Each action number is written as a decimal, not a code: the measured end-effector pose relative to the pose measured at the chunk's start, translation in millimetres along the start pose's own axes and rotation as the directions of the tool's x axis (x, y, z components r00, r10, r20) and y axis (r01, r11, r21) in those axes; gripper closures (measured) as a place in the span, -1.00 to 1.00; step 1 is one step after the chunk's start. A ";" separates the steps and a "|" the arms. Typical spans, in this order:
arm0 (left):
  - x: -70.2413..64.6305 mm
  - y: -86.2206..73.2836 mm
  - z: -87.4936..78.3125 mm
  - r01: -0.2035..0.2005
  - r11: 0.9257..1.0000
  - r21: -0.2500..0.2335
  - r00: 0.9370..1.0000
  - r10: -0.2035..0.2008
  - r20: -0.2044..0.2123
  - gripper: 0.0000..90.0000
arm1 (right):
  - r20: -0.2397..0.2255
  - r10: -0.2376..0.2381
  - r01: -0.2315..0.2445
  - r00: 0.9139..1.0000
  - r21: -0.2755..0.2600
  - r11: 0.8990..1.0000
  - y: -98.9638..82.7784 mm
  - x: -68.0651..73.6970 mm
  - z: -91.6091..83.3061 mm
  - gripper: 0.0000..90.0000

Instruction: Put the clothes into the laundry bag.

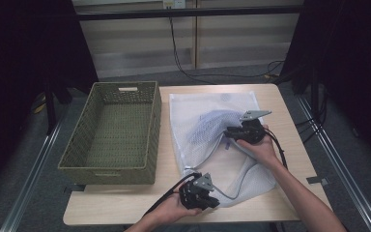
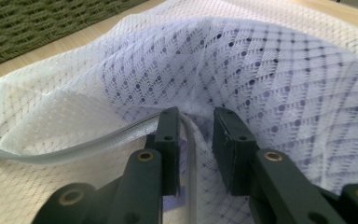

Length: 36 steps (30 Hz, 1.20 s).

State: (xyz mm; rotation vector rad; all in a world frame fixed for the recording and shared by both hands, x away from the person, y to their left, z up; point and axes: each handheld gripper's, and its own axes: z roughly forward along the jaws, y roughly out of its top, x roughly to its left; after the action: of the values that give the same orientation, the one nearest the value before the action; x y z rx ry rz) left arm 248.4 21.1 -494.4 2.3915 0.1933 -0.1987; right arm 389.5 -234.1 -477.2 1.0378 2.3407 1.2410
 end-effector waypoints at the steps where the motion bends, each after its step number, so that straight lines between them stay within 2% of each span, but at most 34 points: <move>1: -0.1 0.0 0.0 0.000 1.000 0.000 1.000 0.000 0.000 0.94 | -0.002 -0.003 0.003 1.000 0.010 1.000 -0.7 0.0 2.0 0.56; 6: -0.1 -0.4 0.1 -0.002 1.000 -0.003 1.000 0.002 -0.001 0.94 | 0.010 -0.012 0.011 1.000 0.054 0.998 -6.6 -2.1 13.3 0.52; 8: 0.0 -0.9 0.7 -0.003 1.000 -0.013 1.000 0.003 0.004 0.93 | 0.011 -0.013 0.013 1.000 0.066 0.998 -7.6 -2.9 15.7 0.65; 9: -0.3 -2.1 2.8 0.005 0.999 -0.047 1.000 -0.004 0.020 0.92 | 0.015 -0.014 0.013 1.000 0.081 0.997 -8.2 -2.6 16.9 0.68; 14: -0.4 -2.6 3.0 0.016 0.998 -0.053 1.000 -0.015 0.021 0.92 | 0.039 -0.038 0.032 0.999 0.128 0.991 -13.5 -0.3 24.4 0.82; 16: 0.1 -2.6 2.9 0.013 0.999 -0.053 1.000 -0.011 0.022 0.92 | 0.031 -0.027 0.023 0.999 0.131 0.991 -13.6 -1.7 23.2 0.92; 17: -0.2 -1.1 0.2 0.001 1.000 -0.010 1.000 -0.001 -0.003 0.92 | 0.023 -0.024 0.021 0.999 0.131 0.991 -13.9 -2.8 22.3 0.94; 20: 0.3 -1.1 0.2 0.001 1.000 -0.012 1.000 -0.001 0.007 0.92 | 0.013 -0.006 0.004 1.000 0.118 0.993 -13.0 -3.2 17.8 0.96; 27: 0.1 -1.4 0.5 0.003 1.000 -0.016 1.000 -0.003 0.006 0.92 | -0.034 0.030 -0.029 0.999 0.039 0.999 -4.8 -1.3 -5.4 0.97; 28: -0.4 -2.6 2.8 0.015 0.999 -0.051 1.000 -0.014 0.020 0.92 | -0.037 0.029 -0.028 0.999 0.032 0.999 -4.3 -0.6 -8.2 0.97; 31: -0.4 -2.3 2.6 0.009 0.999 -0.046 1.000 -0.008 0.017 0.92 | -0.052 0.025 -0.025 0.998 0.000 1.000 -0.8 2.5 -19.2 0.97; 36: -0.1 -2.5 2.5 0.010 0.999 -0.045 1.000 -0.009 0.020 0.92 | -0.104 0.021 -0.026 0.994 -0.046 0.999 7.4 9.6 -34.7 0.97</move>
State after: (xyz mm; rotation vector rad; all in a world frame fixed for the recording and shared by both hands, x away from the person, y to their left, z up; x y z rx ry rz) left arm 247.6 21.2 -497.8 2.3437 0.1977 -0.2194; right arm 367.1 -245.3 -450.3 1.0117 2.3688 1.3828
